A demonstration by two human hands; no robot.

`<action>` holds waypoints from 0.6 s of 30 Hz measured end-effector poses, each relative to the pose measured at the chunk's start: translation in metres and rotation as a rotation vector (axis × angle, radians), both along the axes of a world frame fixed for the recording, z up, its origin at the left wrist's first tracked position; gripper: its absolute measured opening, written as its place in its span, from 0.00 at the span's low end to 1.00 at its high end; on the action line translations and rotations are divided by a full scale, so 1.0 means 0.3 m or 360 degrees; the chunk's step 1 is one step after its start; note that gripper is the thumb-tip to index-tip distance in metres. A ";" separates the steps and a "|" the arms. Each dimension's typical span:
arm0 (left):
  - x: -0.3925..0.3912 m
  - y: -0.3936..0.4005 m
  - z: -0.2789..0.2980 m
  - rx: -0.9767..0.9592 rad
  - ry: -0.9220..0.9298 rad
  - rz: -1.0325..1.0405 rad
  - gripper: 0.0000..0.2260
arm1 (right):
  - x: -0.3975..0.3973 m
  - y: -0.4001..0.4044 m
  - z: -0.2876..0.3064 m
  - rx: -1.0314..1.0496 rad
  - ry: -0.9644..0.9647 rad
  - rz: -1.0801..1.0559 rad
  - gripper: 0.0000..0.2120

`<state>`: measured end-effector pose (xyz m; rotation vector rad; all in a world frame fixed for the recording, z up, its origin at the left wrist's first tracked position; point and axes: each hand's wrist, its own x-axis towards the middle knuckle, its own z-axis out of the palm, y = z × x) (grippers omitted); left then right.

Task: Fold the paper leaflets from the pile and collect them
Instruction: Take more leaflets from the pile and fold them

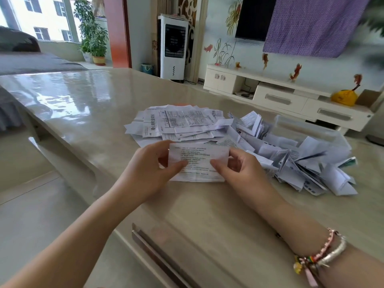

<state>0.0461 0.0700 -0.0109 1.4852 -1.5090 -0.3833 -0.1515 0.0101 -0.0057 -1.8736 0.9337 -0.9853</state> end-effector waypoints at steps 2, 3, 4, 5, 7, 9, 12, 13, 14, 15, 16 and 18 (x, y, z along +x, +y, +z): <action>-0.010 -0.006 -0.009 0.0014 -0.0048 0.0079 0.07 | 0.001 -0.013 -0.007 -0.0115 0.0127 -0.0157 0.08; -0.013 -0.006 -0.014 0.0022 -0.0112 0.0118 0.09 | 0.002 -0.014 -0.010 -0.0178 0.0222 -0.0212 0.08; -0.016 -0.002 -0.016 0.0055 -0.0215 0.0152 0.11 | 0.006 -0.011 -0.012 -0.0247 0.0331 -0.0256 0.10; -0.020 0.004 -0.018 0.0104 -0.0365 0.0191 0.14 | 0.008 -0.008 -0.013 -0.0308 0.0424 -0.0283 0.14; -0.022 0.013 -0.027 0.0151 -0.0731 0.0287 0.26 | 0.009 -0.008 -0.022 -0.0378 0.0522 -0.0300 0.23; -0.019 0.023 -0.027 0.0043 -0.0934 0.0355 0.30 | 0.010 -0.003 -0.019 -0.0402 0.0526 -0.0285 0.25; -0.014 0.027 -0.030 -0.0160 -0.0998 0.0146 0.19 | 0.005 0.001 -0.015 -0.0421 0.0551 -0.0277 0.25; -0.014 0.024 -0.034 -0.0155 -0.0972 0.0044 0.18 | 0.004 0.004 -0.013 -0.0436 0.0564 -0.0271 0.24; -0.015 0.022 -0.038 -0.0113 -0.0937 -0.0042 0.20 | 0.003 0.007 -0.011 -0.0461 0.0576 -0.0259 0.22; -0.017 0.019 -0.043 -0.0062 -0.0914 -0.0095 0.23 | 0.001 0.011 -0.008 -0.0494 0.0588 -0.0245 0.20; -0.019 0.017 -0.047 -0.0017 -0.0906 -0.0118 0.26 | -0.002 0.013 -0.005 -0.0534 0.0604 -0.0233 0.17; -0.019 0.012 -0.051 0.0016 -0.0898 -0.0136 0.27 | -0.010 0.019 0.003 -0.0621 0.0685 -0.0184 0.12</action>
